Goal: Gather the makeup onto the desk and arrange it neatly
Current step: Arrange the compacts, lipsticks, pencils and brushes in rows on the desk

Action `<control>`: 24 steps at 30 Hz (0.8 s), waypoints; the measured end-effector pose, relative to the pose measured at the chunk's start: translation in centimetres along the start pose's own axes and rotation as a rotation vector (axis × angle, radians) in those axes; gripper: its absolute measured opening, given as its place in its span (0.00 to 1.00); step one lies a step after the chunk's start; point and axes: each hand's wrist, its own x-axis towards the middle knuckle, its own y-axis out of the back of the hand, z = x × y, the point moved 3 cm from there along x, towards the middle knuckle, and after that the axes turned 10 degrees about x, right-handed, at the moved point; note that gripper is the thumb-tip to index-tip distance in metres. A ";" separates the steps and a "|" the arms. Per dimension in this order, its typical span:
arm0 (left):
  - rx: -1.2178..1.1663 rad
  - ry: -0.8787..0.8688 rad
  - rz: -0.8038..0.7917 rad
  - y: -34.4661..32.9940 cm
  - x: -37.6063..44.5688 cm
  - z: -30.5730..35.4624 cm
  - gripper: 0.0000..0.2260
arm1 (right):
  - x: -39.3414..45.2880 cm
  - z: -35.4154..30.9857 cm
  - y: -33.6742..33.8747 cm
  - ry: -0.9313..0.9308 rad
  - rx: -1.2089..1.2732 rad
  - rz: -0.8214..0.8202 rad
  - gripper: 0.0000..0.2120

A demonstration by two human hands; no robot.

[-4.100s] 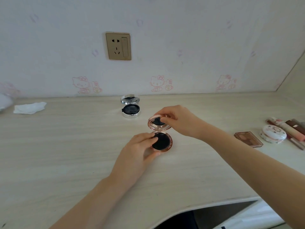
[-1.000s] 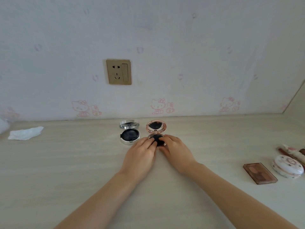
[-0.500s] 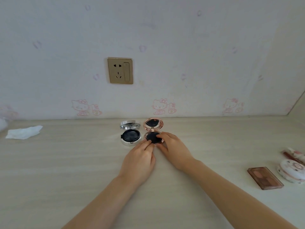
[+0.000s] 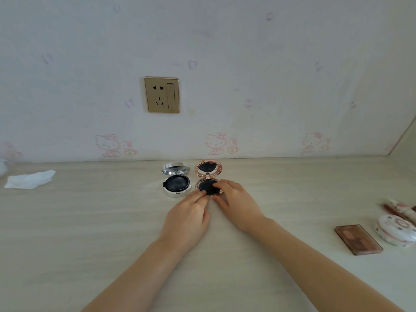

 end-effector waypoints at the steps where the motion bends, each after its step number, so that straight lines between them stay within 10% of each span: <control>1: 0.001 -0.004 0.000 0.0 0.0 0.0 0.19 | 0.0 0.0 0.0 0.001 -0.001 0.001 0.18; 24: 0.124 -0.136 -0.040 1.4 0.8 7.4 0.16 | -8.5 3.2 9.2 0.005 -0.331 -0.040 0.20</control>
